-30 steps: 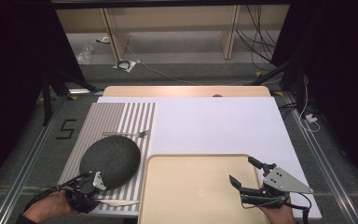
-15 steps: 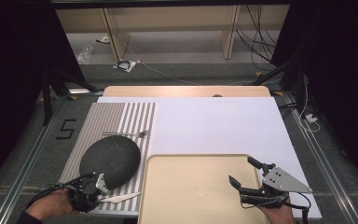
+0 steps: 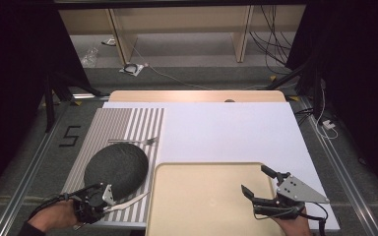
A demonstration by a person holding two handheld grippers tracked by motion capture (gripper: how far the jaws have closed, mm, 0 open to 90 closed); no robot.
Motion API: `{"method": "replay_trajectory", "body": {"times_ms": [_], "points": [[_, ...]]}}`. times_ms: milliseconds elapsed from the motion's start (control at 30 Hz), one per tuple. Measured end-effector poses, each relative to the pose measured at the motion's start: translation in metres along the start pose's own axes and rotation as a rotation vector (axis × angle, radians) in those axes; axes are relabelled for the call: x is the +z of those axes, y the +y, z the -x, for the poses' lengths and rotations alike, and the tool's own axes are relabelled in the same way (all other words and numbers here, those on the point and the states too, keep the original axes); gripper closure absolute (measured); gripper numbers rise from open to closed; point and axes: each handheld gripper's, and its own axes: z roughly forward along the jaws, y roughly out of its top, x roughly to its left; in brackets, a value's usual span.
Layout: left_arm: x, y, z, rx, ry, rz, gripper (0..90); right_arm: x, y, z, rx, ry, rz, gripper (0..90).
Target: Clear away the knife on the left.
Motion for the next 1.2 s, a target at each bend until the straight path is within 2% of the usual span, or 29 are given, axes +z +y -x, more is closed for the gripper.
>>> {"method": "replay_trajectory", "body": {"times_ms": [233,467,767,1033,1200], "points": [[0.000,0.000,0.001,0.010,0.009,0.000,79.0,0.000,0.000,0.000,0.001,-0.001,0.001,16.7],[-0.001,-0.001,0.002,-0.002,0.017,0.011,79.2,0.000,0.000,0.000,0.001,-0.002,-0.004,16.7],[-0.006,-0.003,0.004,0.001,0.012,0.028,79.3,0.000,0.000,-0.001,-0.003,0.000,-0.006,16.7],[-0.016,-0.003,0.007,-0.015,0.012,0.091,79.3,0.001,0.000,-0.001,-0.001,0.003,-0.006,16.7],[-0.022,0.006,0.010,-0.033,0.006,0.177,79.3,0.000,0.000,-0.001,-0.001,0.003,-0.005,16.7]]}}
